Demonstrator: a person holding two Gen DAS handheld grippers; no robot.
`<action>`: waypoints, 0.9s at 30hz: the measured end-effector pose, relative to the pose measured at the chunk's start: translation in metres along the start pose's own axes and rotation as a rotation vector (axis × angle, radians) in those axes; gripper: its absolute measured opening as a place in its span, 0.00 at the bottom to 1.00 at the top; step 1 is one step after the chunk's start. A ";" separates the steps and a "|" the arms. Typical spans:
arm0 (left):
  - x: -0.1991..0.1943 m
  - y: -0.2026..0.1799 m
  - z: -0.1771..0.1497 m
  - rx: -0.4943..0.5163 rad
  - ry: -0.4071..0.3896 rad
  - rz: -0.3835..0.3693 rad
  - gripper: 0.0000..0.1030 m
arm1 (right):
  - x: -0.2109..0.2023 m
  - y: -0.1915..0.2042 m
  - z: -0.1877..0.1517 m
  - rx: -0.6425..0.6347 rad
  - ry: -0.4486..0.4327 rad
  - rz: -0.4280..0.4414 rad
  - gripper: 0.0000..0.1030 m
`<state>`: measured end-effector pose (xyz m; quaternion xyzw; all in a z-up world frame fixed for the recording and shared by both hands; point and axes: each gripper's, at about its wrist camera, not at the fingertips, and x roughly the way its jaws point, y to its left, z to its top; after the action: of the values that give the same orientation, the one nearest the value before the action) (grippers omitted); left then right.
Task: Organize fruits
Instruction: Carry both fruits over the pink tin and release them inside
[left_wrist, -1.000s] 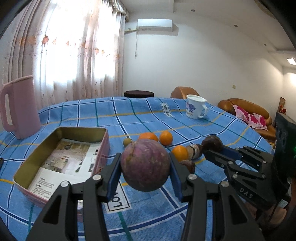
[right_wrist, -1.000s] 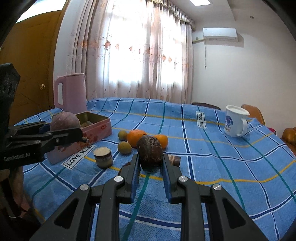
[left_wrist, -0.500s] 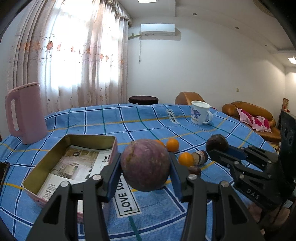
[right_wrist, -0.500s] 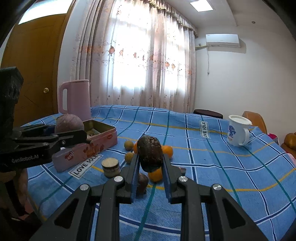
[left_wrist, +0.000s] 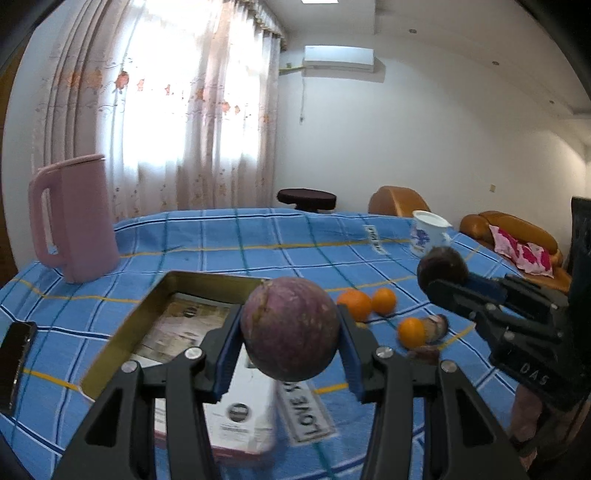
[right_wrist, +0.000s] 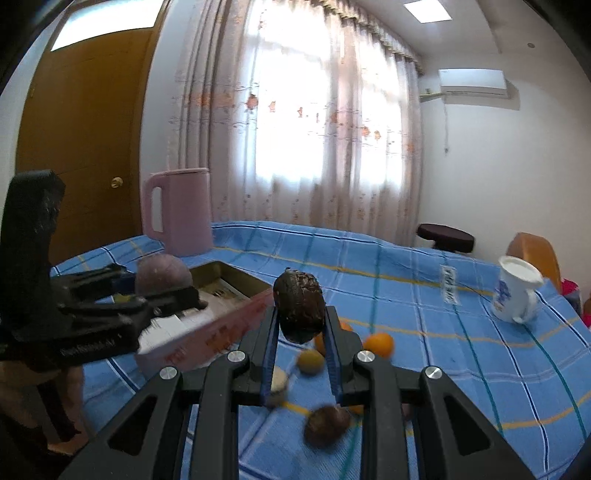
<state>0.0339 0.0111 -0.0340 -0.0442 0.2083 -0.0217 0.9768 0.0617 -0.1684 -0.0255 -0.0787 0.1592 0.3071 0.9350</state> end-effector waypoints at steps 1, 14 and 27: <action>0.001 0.007 0.002 -0.012 0.005 0.000 0.49 | 0.006 0.004 0.005 -0.005 0.004 0.016 0.24; 0.031 0.073 0.012 -0.072 0.093 0.084 0.49 | 0.088 0.055 0.030 -0.031 0.134 0.149 0.24; 0.050 0.098 0.012 -0.073 0.164 0.141 0.49 | 0.133 0.085 0.021 -0.068 0.255 0.187 0.25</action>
<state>0.0866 0.1065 -0.0529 -0.0632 0.2909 0.0510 0.9533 0.1172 -0.0221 -0.0564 -0.1337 0.2728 0.3856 0.8712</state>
